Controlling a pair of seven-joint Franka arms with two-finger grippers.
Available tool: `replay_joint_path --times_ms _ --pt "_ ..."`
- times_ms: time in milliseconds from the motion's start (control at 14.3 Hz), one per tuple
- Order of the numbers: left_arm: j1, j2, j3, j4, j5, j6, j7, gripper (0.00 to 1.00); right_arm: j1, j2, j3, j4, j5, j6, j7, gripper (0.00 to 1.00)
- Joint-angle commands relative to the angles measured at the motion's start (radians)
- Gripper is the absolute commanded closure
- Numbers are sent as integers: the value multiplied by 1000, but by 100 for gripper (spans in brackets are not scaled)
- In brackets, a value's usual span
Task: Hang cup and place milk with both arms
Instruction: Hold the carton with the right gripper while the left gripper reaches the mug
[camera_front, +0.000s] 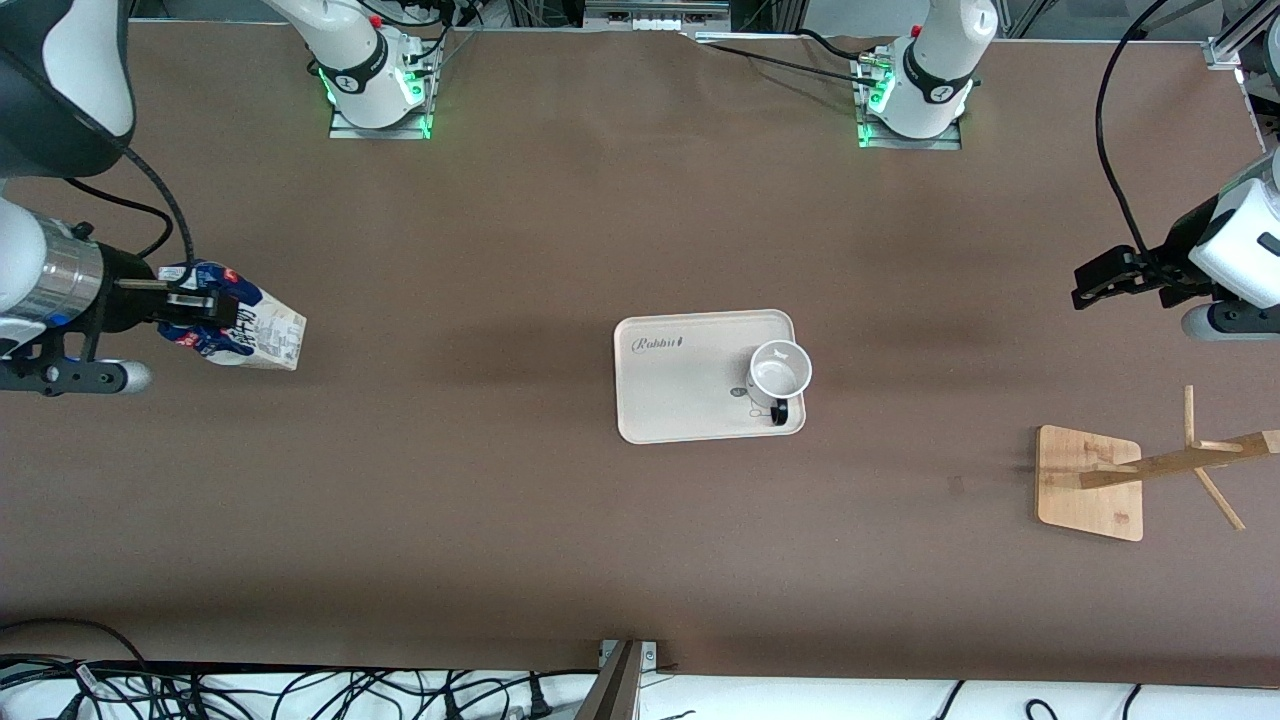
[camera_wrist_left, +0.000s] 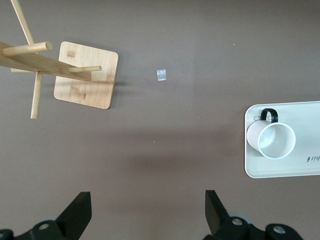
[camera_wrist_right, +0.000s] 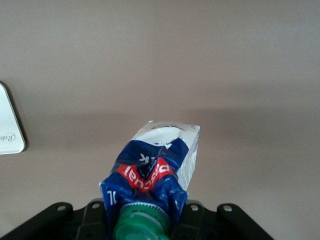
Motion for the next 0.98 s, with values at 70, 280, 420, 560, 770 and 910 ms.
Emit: replay_joint_path --times_ms 70,280,420,560,770,910 --pt "-8 2 -14 25 17 -16 2 0 -15 -16 -8 8 -1 -26 -55 68" --pt "-8 1 -15 28 19 -15 4 0 -15 -12 -14 -6 -4 -21 -43 68" --pt "-8 2 -20 31 19 -11 13 0 -16 -4 -15 -26 -1 -1 -41 68" --pt "-10 4 -52 31 25 -7 14 0 -16 -7 -16 -70 2 38 -41 68" --pt "-21 4 -78 43 25 -8 11 0 -18 -6 -16 -124 5 83 -41 68" --pt "-19 10 -90 80 16 -5 13 0 -21 -7 -18 -161 7 105 -41 68"
